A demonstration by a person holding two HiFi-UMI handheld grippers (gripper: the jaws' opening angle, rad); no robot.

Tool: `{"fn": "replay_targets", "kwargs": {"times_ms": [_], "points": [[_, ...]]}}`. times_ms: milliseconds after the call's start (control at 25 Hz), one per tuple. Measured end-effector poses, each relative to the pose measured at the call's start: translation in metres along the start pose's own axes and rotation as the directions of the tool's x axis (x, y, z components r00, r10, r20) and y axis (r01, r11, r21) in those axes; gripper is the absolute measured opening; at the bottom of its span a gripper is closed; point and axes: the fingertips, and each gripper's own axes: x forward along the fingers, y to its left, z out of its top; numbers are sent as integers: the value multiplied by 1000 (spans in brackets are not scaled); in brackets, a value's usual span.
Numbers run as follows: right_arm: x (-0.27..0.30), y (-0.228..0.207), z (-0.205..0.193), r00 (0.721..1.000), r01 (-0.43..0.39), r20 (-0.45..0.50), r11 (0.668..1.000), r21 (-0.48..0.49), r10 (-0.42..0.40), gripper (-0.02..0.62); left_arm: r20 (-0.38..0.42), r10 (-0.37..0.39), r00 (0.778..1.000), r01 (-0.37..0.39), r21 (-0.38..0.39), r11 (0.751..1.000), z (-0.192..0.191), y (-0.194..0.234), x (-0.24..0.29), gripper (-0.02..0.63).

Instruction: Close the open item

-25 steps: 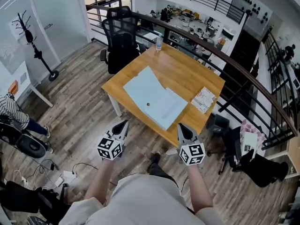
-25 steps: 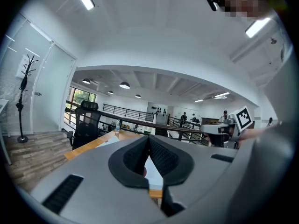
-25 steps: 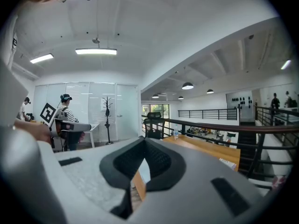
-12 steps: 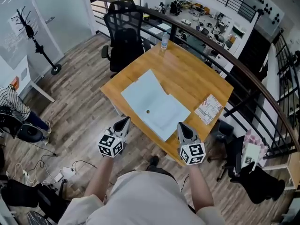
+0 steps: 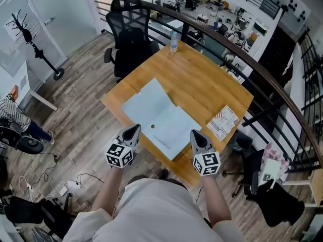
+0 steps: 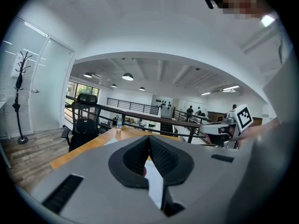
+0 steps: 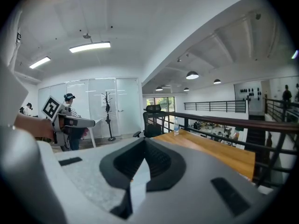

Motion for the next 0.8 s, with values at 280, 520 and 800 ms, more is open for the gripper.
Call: {"fn": "replay_targets", "kwargs": {"times_ms": [280, 520, 800], "points": [[16, -33, -6, 999, 38, -29, 999, 35, -37, 2, -36, -21, 999, 21, -6, 1000, -1, 6, 38, -6], [29, -45, -7, 995, 95, -36, 993, 67, -92, 2, -56, -68, 996, 68, 6, 998, 4, 16, 64, -6], [50, -45, -8, 980, 195, -47, 976, 100, -192, 2, -96, -178, 979, 180, 14, 984, 4, 35, 94, -6]]}}
